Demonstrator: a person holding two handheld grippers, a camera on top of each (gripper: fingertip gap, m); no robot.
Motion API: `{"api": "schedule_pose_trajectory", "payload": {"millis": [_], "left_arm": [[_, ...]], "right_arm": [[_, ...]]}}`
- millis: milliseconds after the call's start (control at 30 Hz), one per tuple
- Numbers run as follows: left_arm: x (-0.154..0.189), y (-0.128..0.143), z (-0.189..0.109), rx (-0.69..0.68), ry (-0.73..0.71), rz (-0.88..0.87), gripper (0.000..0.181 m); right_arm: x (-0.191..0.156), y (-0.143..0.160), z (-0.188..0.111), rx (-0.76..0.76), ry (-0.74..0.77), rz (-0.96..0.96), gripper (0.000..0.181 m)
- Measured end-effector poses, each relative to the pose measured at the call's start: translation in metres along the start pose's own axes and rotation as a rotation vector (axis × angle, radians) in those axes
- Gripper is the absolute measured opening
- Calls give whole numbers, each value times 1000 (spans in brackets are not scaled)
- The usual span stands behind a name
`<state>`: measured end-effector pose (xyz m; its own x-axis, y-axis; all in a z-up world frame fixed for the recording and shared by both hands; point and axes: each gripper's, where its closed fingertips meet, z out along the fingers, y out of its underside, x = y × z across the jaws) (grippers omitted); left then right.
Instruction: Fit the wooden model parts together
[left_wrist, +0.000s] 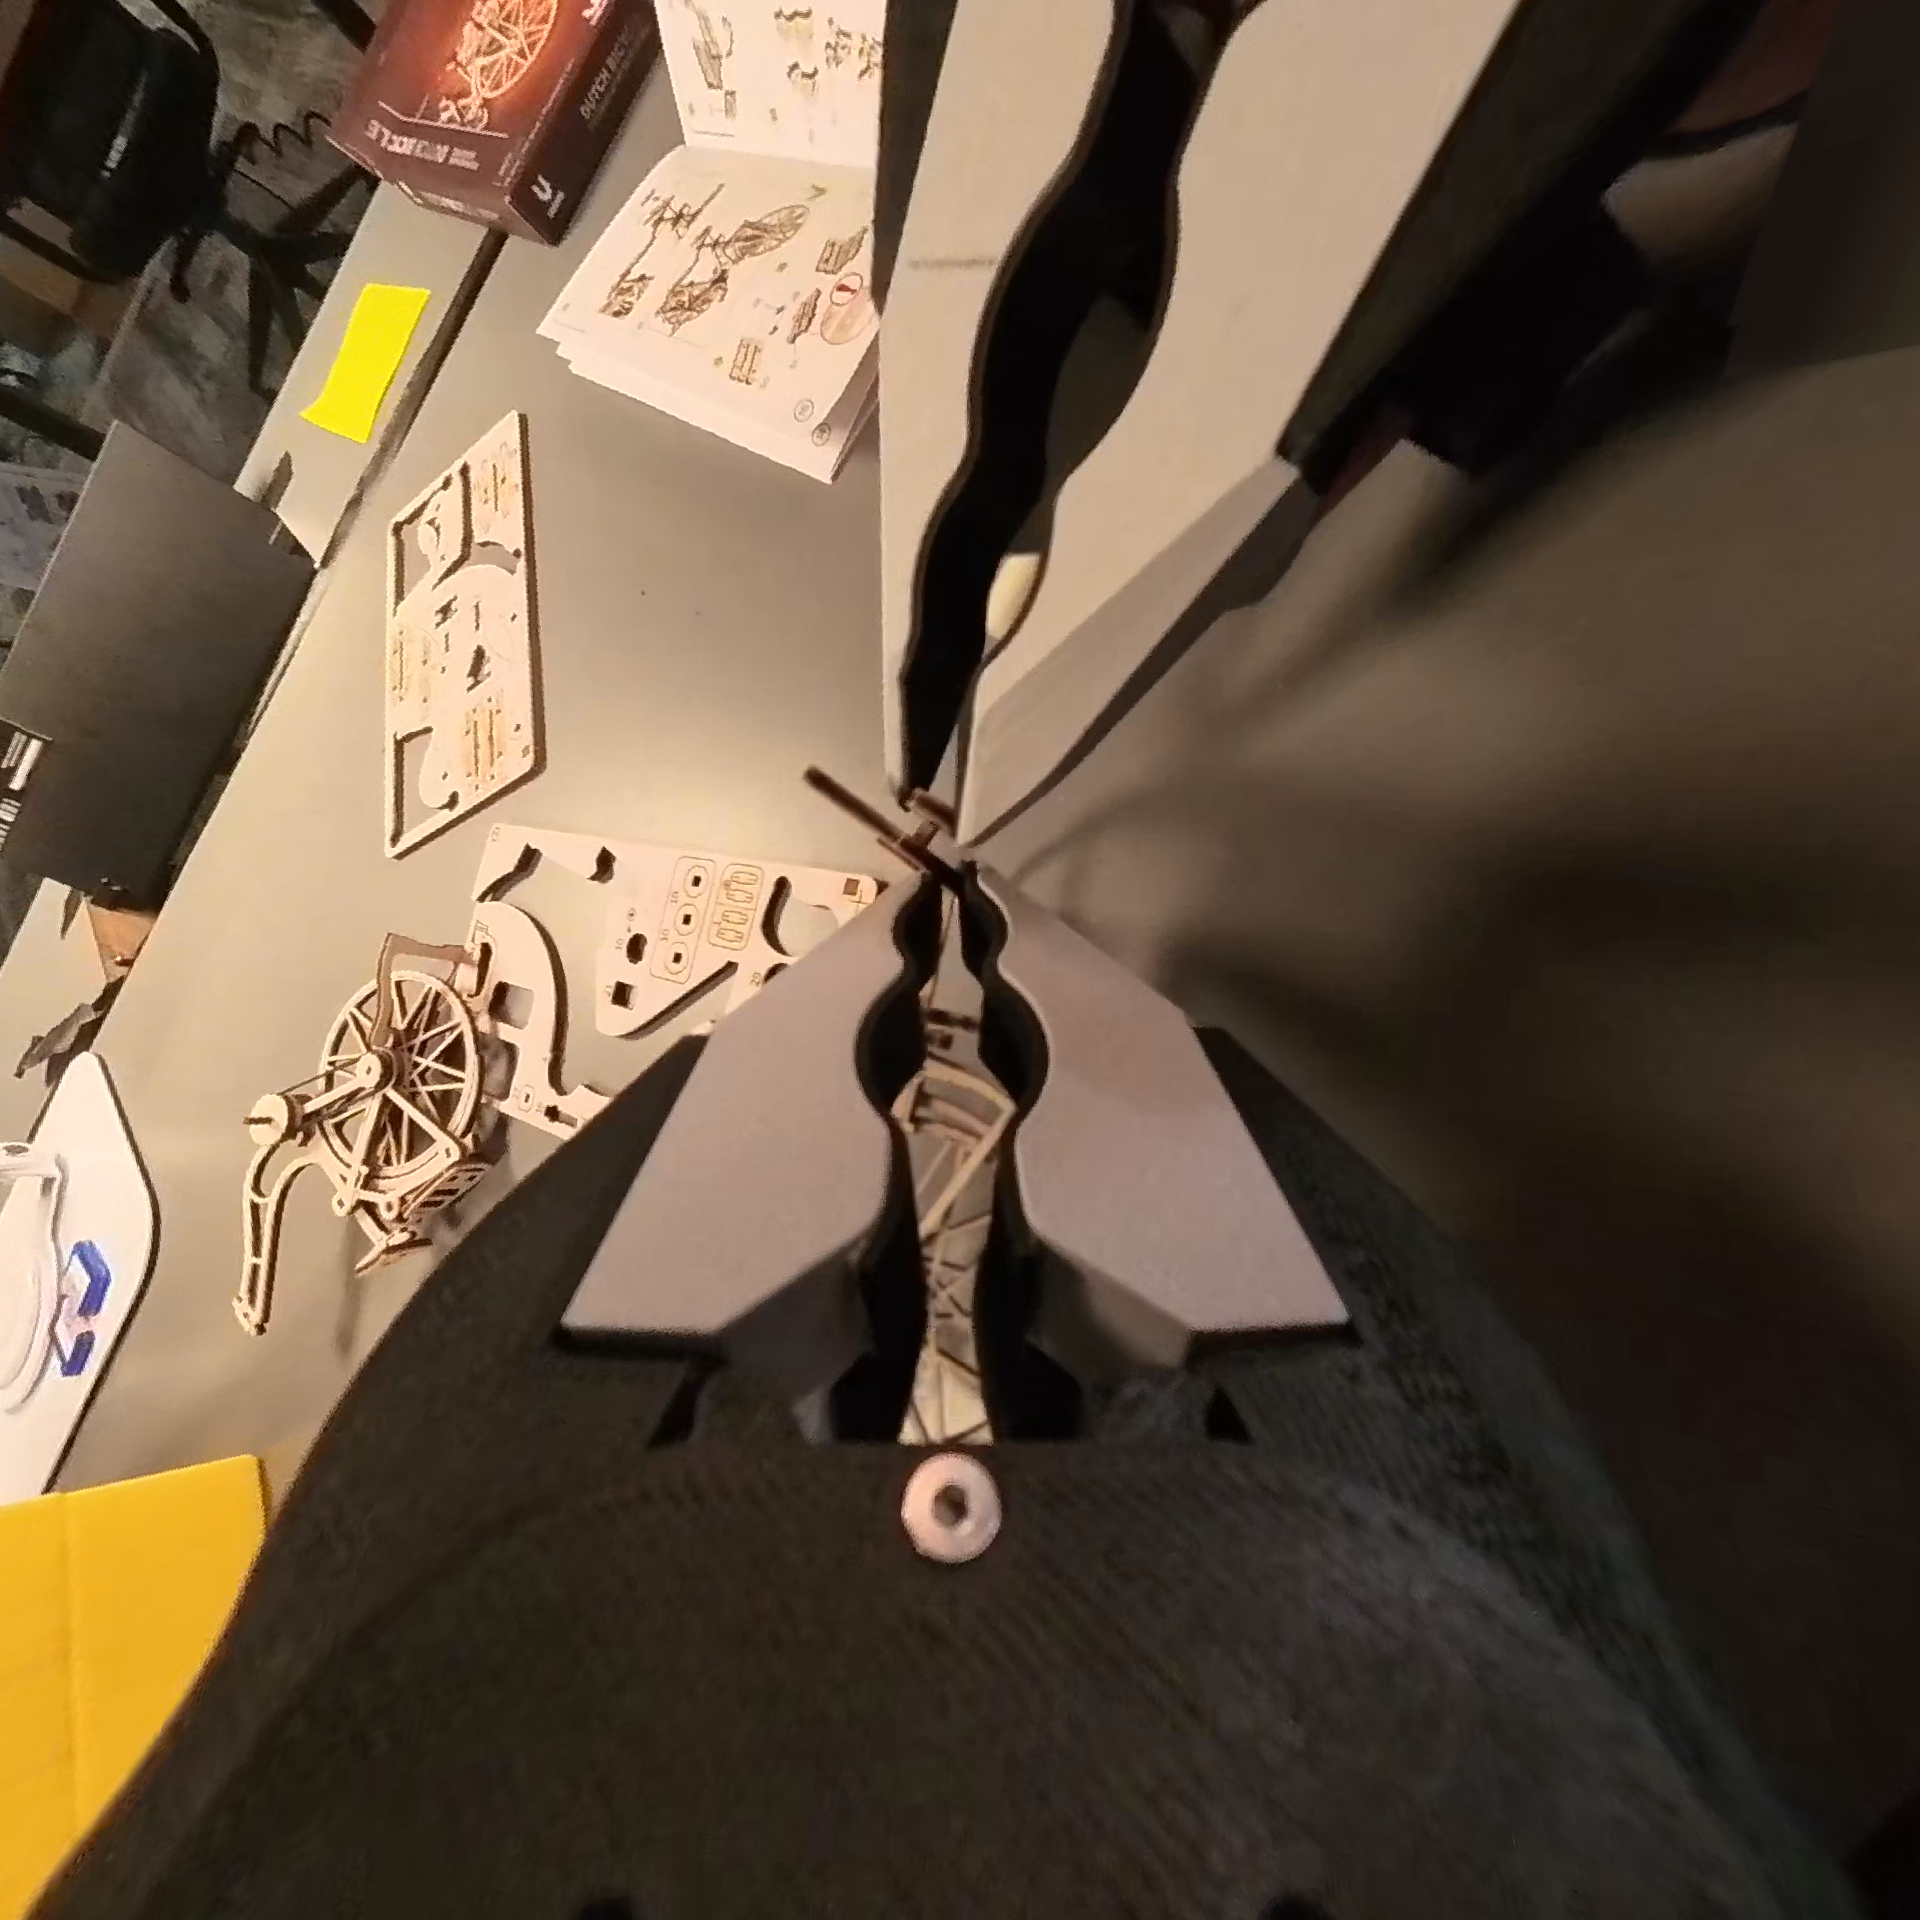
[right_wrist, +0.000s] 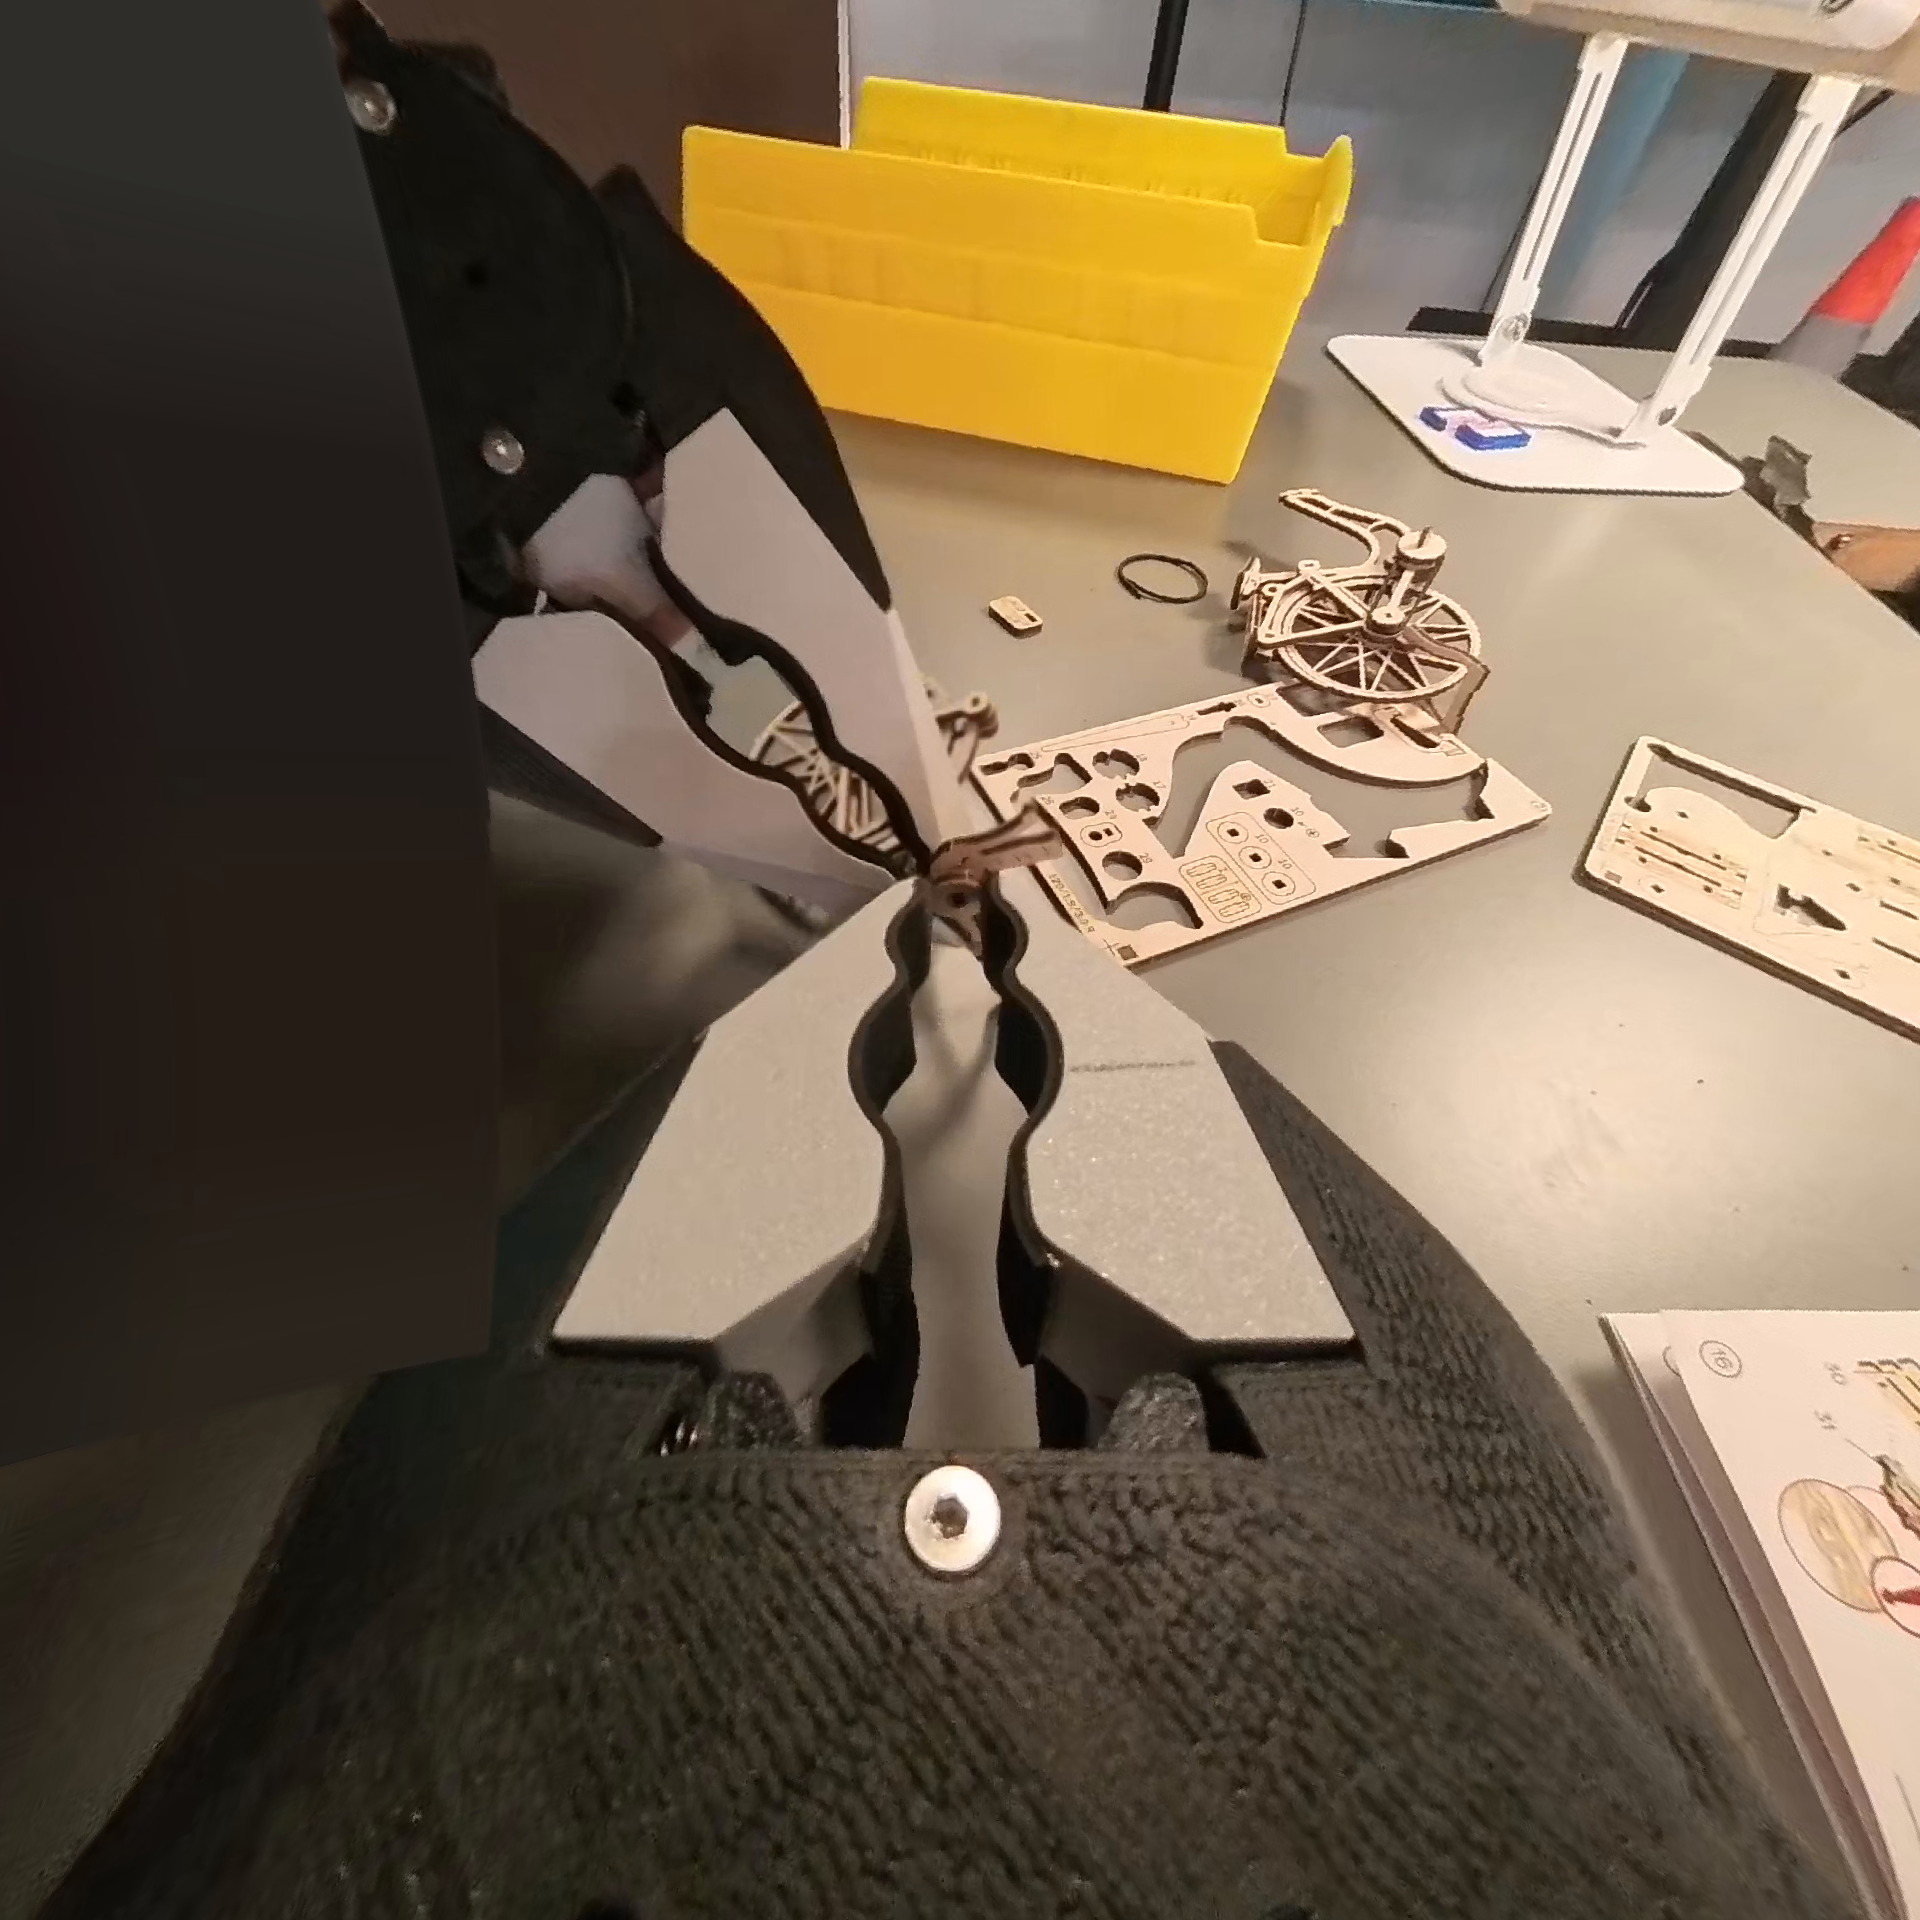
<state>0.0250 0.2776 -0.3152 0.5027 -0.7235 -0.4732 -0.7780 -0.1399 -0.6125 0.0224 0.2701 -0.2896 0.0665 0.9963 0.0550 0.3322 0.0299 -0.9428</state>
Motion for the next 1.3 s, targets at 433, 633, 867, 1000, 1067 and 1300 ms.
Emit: {"api": "schedule_pose_trajectory", "payload": {"millis": [433, 633, 867, 1000, 1067, 1300], "left_arm": [[3, -1, -2, -3, 35, 36, 2], [4, 0, -2, -3, 44, 34, 2], [4, 1, -3, -4, 52, 47, 2], [4, 1, -3, -3, 55, 54, 2], [5, 0, -3, -1, 52, 66, 2], [6, 0, -4, -6, 54, 106, 2]], "right_arm": [[-3, 0, -1, 3, -1, -116, 6], [-4, 0, 0, 1, 13, -152, 6], [-4, 0, 0, -33, 83, -324, 6], [-5, 0, 1, -26, 59, -239, 6], [-5, -1, 0, 4, -14, -78, 6], [-7, 0, -1, -8, -9, -170, 6]]}}
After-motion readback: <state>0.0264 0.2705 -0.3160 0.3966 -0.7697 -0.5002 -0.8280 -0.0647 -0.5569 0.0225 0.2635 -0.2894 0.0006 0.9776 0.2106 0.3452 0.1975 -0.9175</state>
